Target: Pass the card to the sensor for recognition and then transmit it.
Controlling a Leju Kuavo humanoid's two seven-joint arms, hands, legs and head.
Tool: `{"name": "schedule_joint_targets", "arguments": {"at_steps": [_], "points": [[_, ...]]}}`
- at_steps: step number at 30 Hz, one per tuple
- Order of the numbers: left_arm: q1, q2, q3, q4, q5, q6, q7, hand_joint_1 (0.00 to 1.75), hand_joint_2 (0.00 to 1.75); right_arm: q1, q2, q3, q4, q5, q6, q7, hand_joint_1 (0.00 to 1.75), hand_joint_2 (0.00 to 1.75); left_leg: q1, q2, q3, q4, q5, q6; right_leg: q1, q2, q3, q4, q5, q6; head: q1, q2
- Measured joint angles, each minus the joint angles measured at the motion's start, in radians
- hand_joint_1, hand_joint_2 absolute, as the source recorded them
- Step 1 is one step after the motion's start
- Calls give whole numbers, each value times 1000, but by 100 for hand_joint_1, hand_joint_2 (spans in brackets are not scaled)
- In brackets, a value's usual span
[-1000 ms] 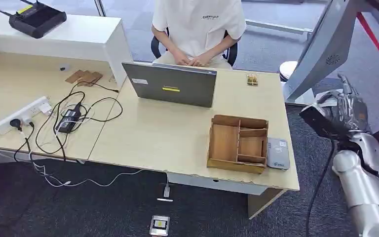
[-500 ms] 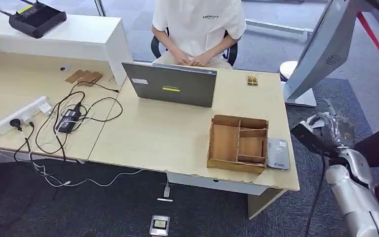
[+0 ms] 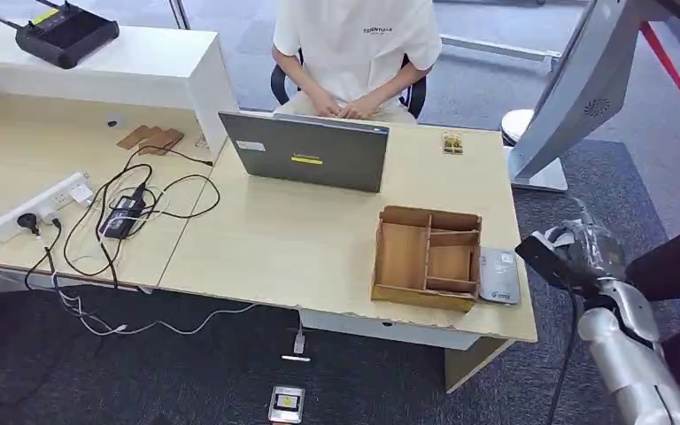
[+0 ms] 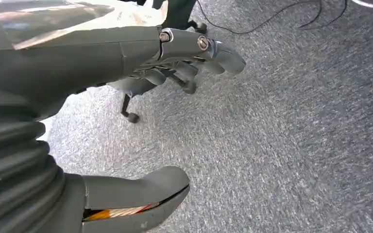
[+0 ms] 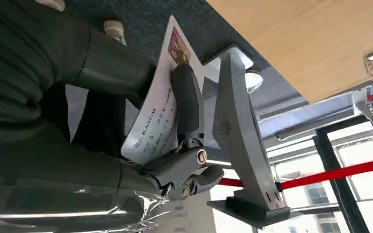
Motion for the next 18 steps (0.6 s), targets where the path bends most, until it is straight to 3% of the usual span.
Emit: {"name": "schedule_joint_targets", "arguments": {"at_steps": [18], "points": [[-22,-1,0,0,-30,-12,10,0,175,58,66,20,40,23,7,-32,175,175,0,0,0,0,0,0,0,0,0,0,0,0,0,0]]}}
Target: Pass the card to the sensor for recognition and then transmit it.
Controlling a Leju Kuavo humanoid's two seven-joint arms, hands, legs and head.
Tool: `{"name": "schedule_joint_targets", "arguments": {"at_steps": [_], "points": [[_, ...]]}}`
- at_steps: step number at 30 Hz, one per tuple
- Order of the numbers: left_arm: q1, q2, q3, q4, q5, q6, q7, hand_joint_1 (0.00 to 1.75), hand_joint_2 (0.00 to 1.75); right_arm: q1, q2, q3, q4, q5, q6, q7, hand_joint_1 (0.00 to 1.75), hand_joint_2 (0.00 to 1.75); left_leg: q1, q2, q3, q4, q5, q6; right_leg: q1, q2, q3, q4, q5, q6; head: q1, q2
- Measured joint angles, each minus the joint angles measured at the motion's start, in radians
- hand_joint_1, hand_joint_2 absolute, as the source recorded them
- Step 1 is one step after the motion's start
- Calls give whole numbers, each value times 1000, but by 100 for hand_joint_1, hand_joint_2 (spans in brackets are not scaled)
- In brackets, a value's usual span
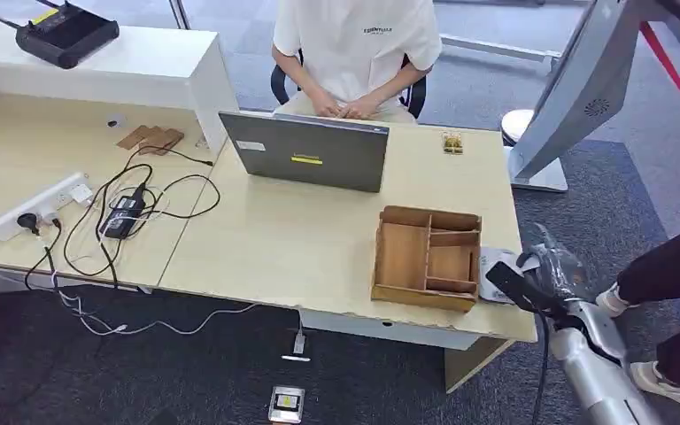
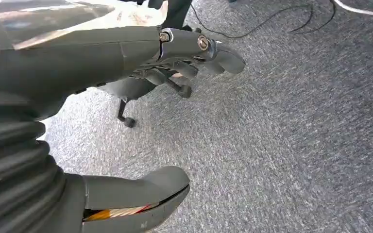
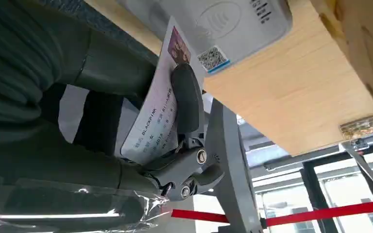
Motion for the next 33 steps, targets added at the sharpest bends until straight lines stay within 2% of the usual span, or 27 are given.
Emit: {"name": "schedule_joint_targets", "arguments": {"at_steps": [33], "points": [[-2,0,0,0,3,-1,0,0,175,4,31,21,24,35,39,19,175,175,0,0,1,0,0,0,0,0,1,0,0,0,0,0]]}}
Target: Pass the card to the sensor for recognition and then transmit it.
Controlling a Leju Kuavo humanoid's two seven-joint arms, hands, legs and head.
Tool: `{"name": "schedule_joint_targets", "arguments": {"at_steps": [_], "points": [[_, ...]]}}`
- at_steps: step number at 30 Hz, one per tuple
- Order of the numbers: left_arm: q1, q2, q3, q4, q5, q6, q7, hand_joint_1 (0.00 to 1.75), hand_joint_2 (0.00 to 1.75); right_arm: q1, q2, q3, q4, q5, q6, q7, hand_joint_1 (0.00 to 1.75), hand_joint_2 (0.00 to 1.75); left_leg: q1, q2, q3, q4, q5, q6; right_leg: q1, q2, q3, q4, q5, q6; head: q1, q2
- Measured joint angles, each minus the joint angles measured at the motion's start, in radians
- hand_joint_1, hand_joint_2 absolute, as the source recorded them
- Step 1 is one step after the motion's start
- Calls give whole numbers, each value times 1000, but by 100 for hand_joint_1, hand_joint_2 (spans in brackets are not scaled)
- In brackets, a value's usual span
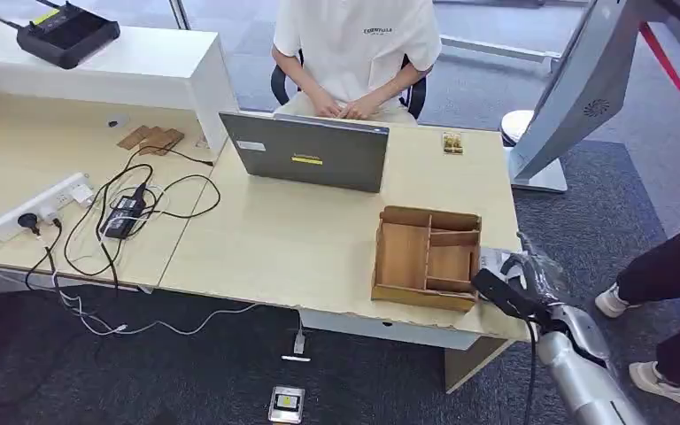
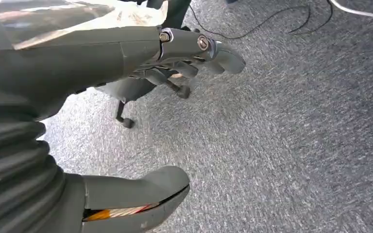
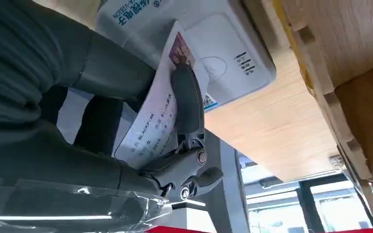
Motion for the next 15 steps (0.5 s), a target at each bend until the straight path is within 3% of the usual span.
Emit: {"name": "schedule_joint_targets", "arguments": {"at_steps": [15], "points": [[0,0,0,0,-8,2,5,0,175,-11,10,8,8,-13,-27,-4,175,175,0,0,0,0,0,0,0,0,1,0,0,0,0,0]]}}
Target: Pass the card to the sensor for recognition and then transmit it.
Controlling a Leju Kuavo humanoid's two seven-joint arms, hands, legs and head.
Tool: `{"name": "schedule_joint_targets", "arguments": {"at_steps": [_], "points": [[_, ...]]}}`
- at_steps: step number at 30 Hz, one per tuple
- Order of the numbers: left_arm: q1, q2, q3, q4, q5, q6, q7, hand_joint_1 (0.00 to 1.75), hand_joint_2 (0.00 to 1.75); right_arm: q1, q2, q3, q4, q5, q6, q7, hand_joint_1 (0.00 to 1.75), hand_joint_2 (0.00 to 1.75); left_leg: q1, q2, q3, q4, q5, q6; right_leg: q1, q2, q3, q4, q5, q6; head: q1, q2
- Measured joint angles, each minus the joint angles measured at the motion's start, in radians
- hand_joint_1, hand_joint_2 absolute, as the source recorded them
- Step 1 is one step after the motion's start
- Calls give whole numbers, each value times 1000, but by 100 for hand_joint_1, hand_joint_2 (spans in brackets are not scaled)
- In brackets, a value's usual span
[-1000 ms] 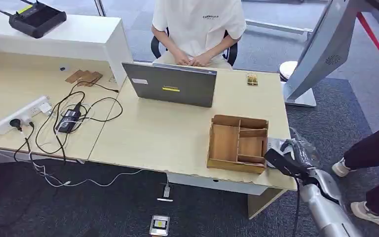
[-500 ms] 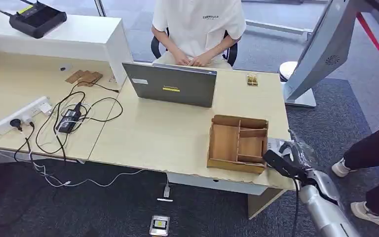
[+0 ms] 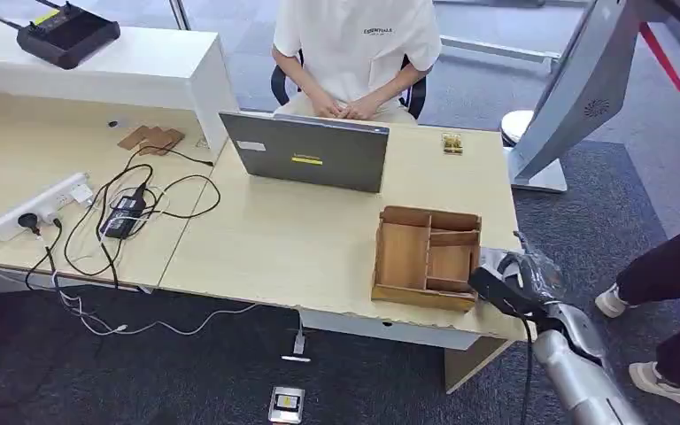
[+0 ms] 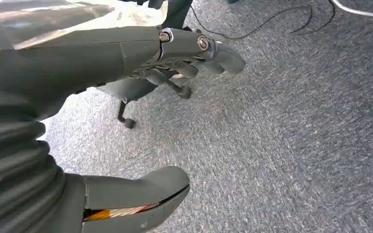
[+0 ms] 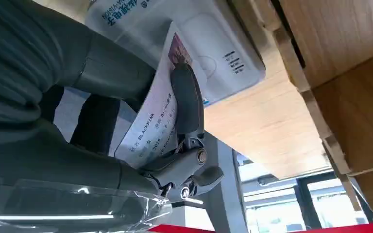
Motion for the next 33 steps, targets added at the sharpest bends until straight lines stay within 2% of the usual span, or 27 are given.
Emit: {"name": "schedule_joint_targets", "arguments": {"at_steps": [3,9,14,29,33], "points": [[0,0,0,0,-3,0,0,0,175,-10,0,0,-21,-3,-4,7,175,175,0,0,0,0,0,0,0,0,0,0,0,0,0,0],[-1,0,1,0,-9,0,0,0,175,-45,-3,1,-140,2,36,54,175,175,0,0,-1,0,0,0,0,0,-1,0,0,0,0,0],[0,1,8,0,-7,0,3,0,175,-99,-4,1,-233,2,38,67,175,175,0,0,-1,0,0,0,0,0,-1,0,0,0,0,0],[-3,0,21,0,-37,-20,-2,0,175,-120,10,2,-422,13,87,87,175,175,0,0,-1,0,0,0,0,0,-1,0,0,0,0,0],[-19,0,21,0,-59,-38,8,0,175,-134,32,3,-417,27,98,47,175,175,0,0,-1,0,0,0,0,0,-1,1,0,0,0,0]]}}
